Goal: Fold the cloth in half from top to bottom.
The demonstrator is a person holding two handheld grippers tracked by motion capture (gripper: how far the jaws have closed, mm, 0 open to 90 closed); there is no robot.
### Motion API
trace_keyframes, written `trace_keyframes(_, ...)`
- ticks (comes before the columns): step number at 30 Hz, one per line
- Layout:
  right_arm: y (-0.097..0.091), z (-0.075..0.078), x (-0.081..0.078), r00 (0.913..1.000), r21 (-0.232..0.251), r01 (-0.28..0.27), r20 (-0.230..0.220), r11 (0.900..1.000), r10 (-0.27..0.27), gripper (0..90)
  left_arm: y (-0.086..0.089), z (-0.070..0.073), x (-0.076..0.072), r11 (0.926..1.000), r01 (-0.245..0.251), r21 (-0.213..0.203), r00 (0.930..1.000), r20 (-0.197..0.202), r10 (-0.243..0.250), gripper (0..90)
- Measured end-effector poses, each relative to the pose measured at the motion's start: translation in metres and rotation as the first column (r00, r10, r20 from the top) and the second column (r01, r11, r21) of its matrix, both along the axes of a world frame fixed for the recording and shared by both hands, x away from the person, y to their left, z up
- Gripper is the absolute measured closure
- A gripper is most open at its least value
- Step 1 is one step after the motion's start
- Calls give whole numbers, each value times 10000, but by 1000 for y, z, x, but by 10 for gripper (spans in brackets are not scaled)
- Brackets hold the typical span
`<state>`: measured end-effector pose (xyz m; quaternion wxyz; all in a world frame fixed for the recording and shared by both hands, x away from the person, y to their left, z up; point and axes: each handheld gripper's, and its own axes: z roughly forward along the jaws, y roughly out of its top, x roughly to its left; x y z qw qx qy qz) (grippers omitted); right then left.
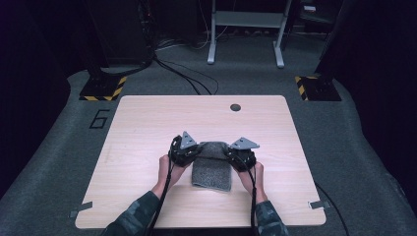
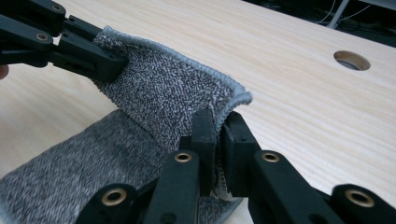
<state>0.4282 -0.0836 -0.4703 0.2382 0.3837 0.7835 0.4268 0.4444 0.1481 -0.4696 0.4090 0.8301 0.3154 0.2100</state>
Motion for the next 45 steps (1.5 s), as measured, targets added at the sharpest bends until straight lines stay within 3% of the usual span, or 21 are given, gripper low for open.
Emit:
trace_keyframes(9, -1, -11, -18, 9998, -42, -189, -61, 9998, 189, 830, -1, -9, -11, 9997, 238, -1, 9995, -229, -238, 785)
trace_keyframes(22, -6, -28, -42, 9979, -50, -418, -491, 9991, 415, 778, 2, -28, -24, 9975, 702, -90, 9918, -1059, -708, 707)
trace_keyframes(27, -12, -30, -53, 9970, 62, -522, -577, 9986, 525, 727, 8, -28, -33, 9956, 907, -216, 9872, -1298, -927, 599)
trace_keyframes(29, -15, -28, -59, 9967, 69, -556, -583, 9984, 559, 658, 10, -26, -36, 9964, 827, -165, 9873, -1347, -842, 485)
trace_keyframes(33, -21, -22, -69, 9965, 326, -671, -484, 9972, 686, 607, 18, -16, -43, 9977, 568, -377, 9916, -1140, -608, 362)
trace_keyframes(36, -28, -14, -74, 9970, 570, -676, -343, 9961, 696, 558, 24, -8, -47, 9975, 532, -468, 9934, -991, -577, 324)
trace_keyframes(40, -32, -7, -71, 9984, 821, -399, -373, 9958, 431, 486, 28, 0, -41, 9984, 232, -507, 9974, -672, -265, 302)
trace_keyframes(43, -31, -8, -63, 9981, 806, -156, -589, 9966, 204, 447, 29, -1, -32, 9988, 23, -487, 9973, -732, -58, 297)
trace_keyframes(45, -25, -17, -52, 9944, 526, 234, -1043, 9983, -178, 390, 27, -7, -20, 9997, -121, -234, 9937, -1113, 95, 289)
